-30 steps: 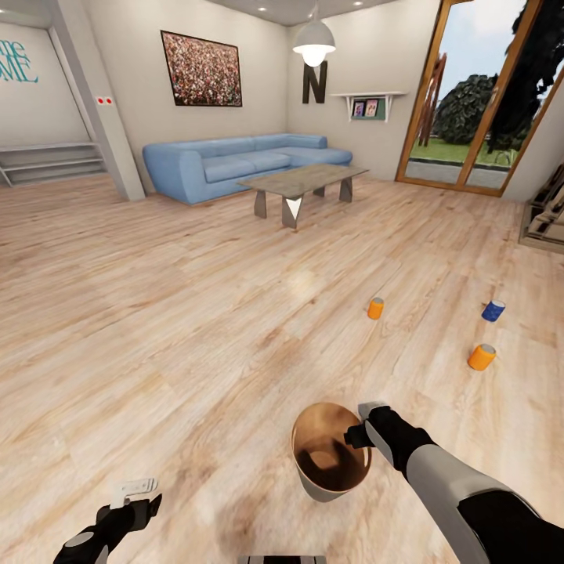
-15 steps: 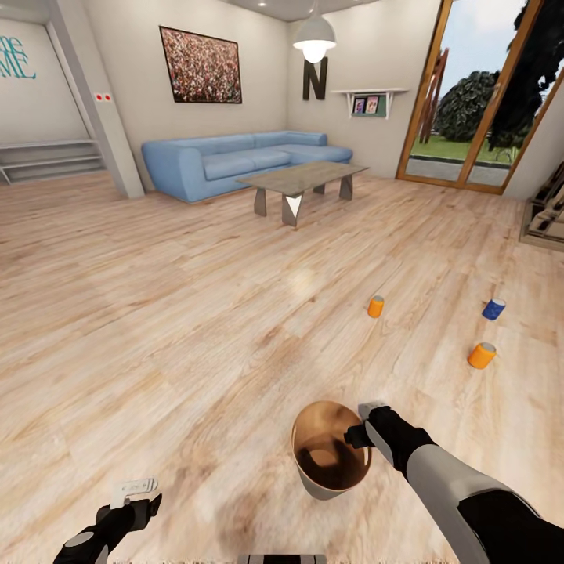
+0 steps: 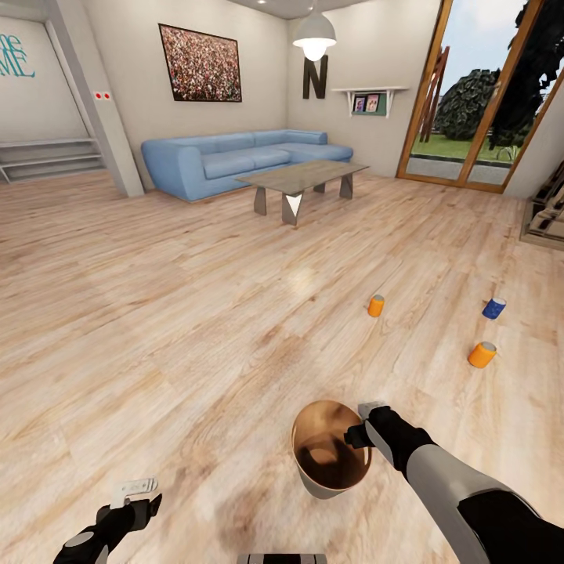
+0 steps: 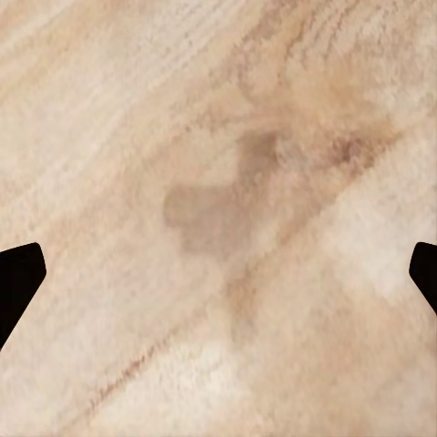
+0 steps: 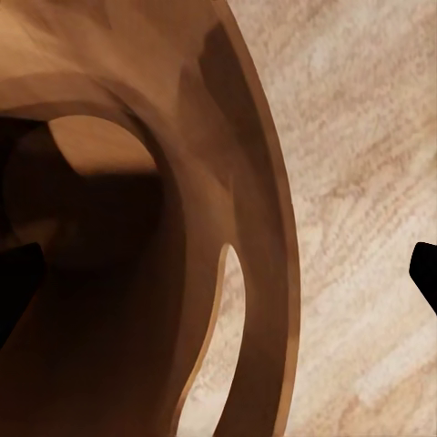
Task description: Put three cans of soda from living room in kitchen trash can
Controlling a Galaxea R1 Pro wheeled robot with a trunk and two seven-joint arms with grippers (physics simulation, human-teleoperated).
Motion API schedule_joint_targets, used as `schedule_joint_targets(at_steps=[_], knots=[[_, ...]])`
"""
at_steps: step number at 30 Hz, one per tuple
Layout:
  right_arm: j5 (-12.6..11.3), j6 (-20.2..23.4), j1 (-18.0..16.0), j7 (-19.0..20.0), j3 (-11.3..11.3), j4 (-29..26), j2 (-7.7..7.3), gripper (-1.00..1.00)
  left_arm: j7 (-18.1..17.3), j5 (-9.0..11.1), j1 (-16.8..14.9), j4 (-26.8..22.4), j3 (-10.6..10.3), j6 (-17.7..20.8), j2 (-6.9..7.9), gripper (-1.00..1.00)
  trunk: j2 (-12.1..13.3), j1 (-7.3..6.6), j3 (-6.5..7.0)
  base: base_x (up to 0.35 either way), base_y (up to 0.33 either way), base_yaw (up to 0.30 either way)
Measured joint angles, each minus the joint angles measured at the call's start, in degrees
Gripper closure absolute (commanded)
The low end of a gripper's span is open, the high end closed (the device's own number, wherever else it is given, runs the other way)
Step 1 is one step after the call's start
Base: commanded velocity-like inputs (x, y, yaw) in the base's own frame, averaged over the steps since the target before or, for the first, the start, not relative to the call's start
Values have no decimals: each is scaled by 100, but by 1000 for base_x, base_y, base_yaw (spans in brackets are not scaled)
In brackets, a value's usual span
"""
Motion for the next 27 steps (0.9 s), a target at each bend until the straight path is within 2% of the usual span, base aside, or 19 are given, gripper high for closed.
schedule_joint_targets(at_steps=[16,23,27], knots=[[1,3,0,-4,0,0,-7,-100,0,0,0,1,0,0,0,-100,0,0,0,0,0,0],[0,3,0,-1,0,0,-8,-100,0,-3,0,3,0,0,1,-100,-9,18,-154,0,0,0],[1,1,0,0,0,0,-8,-100,0,-3,0,3,0,0,0,-100,-9,18,-155,0,0,0]])
